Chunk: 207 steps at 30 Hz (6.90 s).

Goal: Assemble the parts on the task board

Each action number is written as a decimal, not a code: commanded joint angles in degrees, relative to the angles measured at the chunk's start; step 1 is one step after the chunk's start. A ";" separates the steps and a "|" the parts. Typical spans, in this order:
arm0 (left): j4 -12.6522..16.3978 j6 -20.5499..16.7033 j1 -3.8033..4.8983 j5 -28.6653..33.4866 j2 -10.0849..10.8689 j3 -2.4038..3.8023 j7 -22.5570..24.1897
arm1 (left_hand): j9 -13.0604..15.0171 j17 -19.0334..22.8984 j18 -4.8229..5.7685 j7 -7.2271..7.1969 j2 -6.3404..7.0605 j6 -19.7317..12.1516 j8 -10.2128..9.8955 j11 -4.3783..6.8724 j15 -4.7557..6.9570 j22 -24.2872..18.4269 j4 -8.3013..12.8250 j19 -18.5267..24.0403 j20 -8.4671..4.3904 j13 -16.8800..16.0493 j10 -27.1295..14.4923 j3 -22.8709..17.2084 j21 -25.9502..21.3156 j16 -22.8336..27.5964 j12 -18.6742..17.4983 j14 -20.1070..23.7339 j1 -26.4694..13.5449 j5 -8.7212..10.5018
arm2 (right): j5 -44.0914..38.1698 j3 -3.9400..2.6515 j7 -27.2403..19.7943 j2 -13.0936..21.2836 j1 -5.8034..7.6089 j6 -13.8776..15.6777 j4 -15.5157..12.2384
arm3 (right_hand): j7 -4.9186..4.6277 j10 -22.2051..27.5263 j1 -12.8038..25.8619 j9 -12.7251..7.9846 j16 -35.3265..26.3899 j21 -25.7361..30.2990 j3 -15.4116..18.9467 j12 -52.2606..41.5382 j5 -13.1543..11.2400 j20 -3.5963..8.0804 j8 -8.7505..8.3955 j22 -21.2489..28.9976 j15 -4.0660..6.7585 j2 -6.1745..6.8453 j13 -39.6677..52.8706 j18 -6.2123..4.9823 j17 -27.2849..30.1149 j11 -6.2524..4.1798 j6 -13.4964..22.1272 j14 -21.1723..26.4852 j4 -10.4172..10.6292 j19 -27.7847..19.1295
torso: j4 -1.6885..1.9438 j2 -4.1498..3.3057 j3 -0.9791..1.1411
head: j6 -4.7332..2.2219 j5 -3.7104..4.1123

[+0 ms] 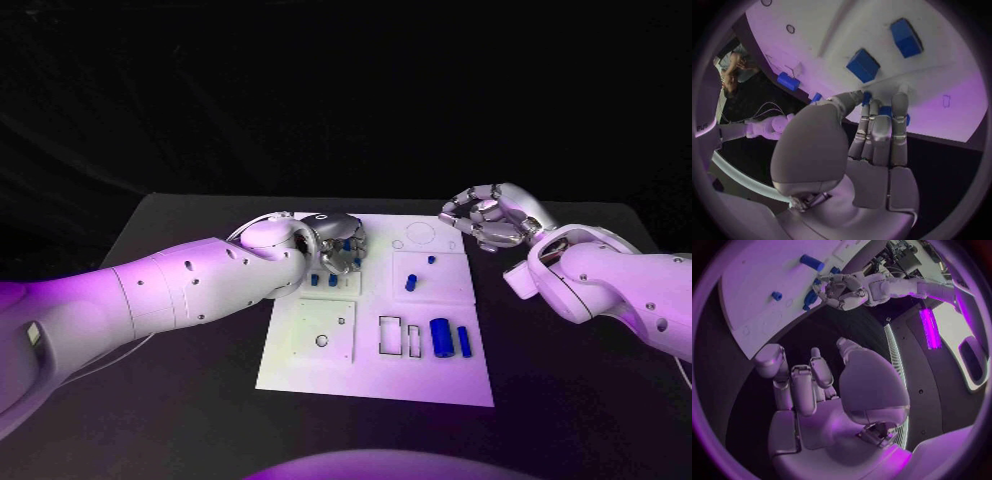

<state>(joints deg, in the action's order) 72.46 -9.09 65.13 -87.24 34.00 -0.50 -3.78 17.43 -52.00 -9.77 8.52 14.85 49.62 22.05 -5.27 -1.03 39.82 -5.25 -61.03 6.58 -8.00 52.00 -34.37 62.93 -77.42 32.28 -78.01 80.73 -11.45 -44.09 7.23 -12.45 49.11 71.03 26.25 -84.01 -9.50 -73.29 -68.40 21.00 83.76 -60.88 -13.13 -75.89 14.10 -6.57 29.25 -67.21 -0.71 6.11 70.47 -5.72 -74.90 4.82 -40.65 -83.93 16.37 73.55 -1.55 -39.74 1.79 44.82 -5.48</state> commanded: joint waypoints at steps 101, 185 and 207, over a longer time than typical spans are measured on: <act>4.21 -0.92 -3.00 6.62 8.37 3.29 0.17 | 0.48 -0.09 1.02 -0.59 -2.64 4.81 -0.73 1.25 1.20 6.85 1.69 -4.04 -1.05 -0.31 4.85 -3.23 5.42 -0.83 1.32 -2.86 -0.27 0.34 | -0.48 -0.01 -0.49 0.11 -0.12 -0.13 0.24 | 0.02 0.19 -0.02 -0.03 -0.35 0.81 0.57 0.32 0.38 0.00 0.77 0.41 0.16 -0.63 -0.08 -1.13 -1.52 -0.04 0.17 -2.14 0.13 -0.60 | 0.20 0.11 -0.10 | -0.32 -0.54; 4.42 -2.12 -2.97 16.16 12.08 5.58 -0.27 | -3.73 13.34 -0.90 2.06 -0.54 -0.04 -8.02 -2.06 -1.44 -3.81 2.46 3.96 1.10 1.29 -5.64 -3.28 -0.64 4.05 -1.63 3.61 -0.14 0.08 | -8.91 -0.01 3.10 0.31 -0.21 -4.82 2.22 | -0.43 19.15 -12.27 -4.49 -9.44 14.99 -11.42 41.75 -4.29 -0.14 -1.69 8.47 -0.07 3.35 -42.52 -3.26 12.40 0.37 -3.62 3.05 -6.57 -6.60 | 0.26 0.22 -0.13 | -0.78 -0.26; 10.01 -2.28 -3.54 80.16 18.73 6.12 30.23 | -1.54 32.01 -0.76 1.72 -4.02 0.62 -6.72 -1.84 -2.29 -14.71 -3.33 9.84 2.62 3.03 -1.53 6.38 -17.76 22.23 -0.70 19.69 -5.68 -0.33 | -49.03 -0.18 20.20 -1.40 0.00 -11.05 -0.77 | -0.87 14.89 -6.30 -8.08 -10.42 14.75 -21.26 64.66 -9.32 -0.51 -8.33 5.91 -1.39 6.44 -61.20 -3.08 14.06 1.81 -8.32 2.05 -13.90 -5.72 | 0.12 0.25 -0.12 | -2.33 4.09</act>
<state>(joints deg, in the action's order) 81.63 -14.30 61.71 -18.97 52.60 5.59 19.94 15.94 -20.30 -9.76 10.36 11.33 50.59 15.62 -7.17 -3.35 25.57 -8.40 -51.57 9.22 -5.20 49.60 -28.19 45.89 -55.86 31.87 -58.80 74.76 -11.53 -84.00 7.08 3.78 48.03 71.01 18.44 -84.80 -10.36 -58.55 -75.12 13.00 73.65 -46.20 -34.26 -11.50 4.97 -6.89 21.17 -61.18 -1.85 12.61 9.52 -8.44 -60.88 6.26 -49.26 -81.77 2.69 67.93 -1.46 -39.41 1.71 42.58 -1.65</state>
